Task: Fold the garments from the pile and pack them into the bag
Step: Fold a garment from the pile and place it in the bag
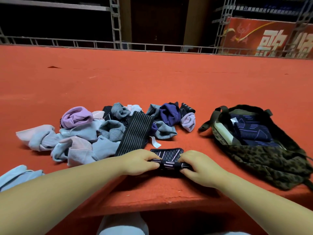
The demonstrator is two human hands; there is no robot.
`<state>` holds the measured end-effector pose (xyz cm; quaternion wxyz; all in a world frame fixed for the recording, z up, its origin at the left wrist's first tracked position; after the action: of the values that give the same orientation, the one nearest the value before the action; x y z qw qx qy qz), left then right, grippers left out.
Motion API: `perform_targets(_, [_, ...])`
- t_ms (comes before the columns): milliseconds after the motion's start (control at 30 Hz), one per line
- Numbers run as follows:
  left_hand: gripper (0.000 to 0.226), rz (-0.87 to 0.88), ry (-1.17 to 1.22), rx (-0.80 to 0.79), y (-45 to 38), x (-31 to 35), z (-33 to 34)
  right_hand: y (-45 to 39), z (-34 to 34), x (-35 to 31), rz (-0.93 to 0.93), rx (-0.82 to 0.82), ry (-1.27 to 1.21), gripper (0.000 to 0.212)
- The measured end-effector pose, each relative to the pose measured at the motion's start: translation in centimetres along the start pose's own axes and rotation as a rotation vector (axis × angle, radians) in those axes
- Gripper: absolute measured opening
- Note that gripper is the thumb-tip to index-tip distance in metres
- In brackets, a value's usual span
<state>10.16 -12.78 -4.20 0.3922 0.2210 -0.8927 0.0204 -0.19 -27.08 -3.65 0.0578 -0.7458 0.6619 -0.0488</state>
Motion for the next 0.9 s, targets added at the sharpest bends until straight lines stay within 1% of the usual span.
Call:
perform_targets(67, [0.015,-0.005,-0.032,0.033,0.5,0.3,-0.4,0.2,-0.5,-0.3,0.028,-0.01,-0.065,0.012])
perform_targets(100, [0.013,0.0,-0.057,0.045,0.7,0.8,-0.5,0.3,-0.7,-0.4,0.04,-0.032,-0.097,0.008])
perform_targets(133, [0.018,0.007,-0.08,0.049,1.0,1.4,-0.4,0.5,-0.7,-0.5,0.051,-0.06,-0.13,0.007])
perform_targets(200, [0.027,0.001,-0.103,0.036,1.5,2.2,0.0,0.9,-0.7,-0.4,0.093,-0.099,-0.232,0.015])
perform_targets(300, [0.025,-0.024,-0.012,0.044,1.6,2.5,0.7,1.1,-0.5,0.4,0.234,-0.091,-0.435,0.019])
perform_targets(400, [0.016,-0.025,0.136,0.169,0.6,1.6,0.1,0.7,0.4,1.7,0.398,-0.027,-0.556,0.016])
perform_targets(467, [0.01,-0.065,0.189,0.241,-0.3,0.5,-0.4,0.2,1.0,2.5,0.495,-0.001,-0.606,0.014])
perform_targets(533, [0.011,-0.134,0.162,0.259,-0.9,-0.7,-0.6,-0.2,1.6,2.9,0.554,-0.002,-0.579,0.015])
perform_targets(600, [0.014,-0.203,0.114,0.235,-1.4,-1.5,-0.4,-0.4,1.8,3.3,0.587,-0.028,-0.442,0.02])
perform_targets(700, [0.022,-0.315,0.097,0.191,-1.9,-2.1,-0.2,-0.8,1.9,3.4,0.602,-0.171,-0.269,0.03])
perform_targets(800, [0.031,-0.409,0.094,0.109,-2.1,-2.0,0.0,-1.1,2.0,3.2,0.556,-0.316,-0.273,0.036])
perform_targets(900, [0.027,-0.471,0.097,0.03,-1.9,-1.7,0.4,-1.0,2.1,2.7,0.516,-0.369,-0.28,0.038])
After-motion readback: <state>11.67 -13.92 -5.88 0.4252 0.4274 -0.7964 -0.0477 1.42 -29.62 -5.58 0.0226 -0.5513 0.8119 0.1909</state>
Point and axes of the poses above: each hand's wrist, its own y-axis away from the middle knuckle, its own z-axis out of the palm, x = y × z, the point moved 6 cm from there along -y, towards the middle knuckle, and after that the axes turned 13 degrees about y, right-handed, at the moved point
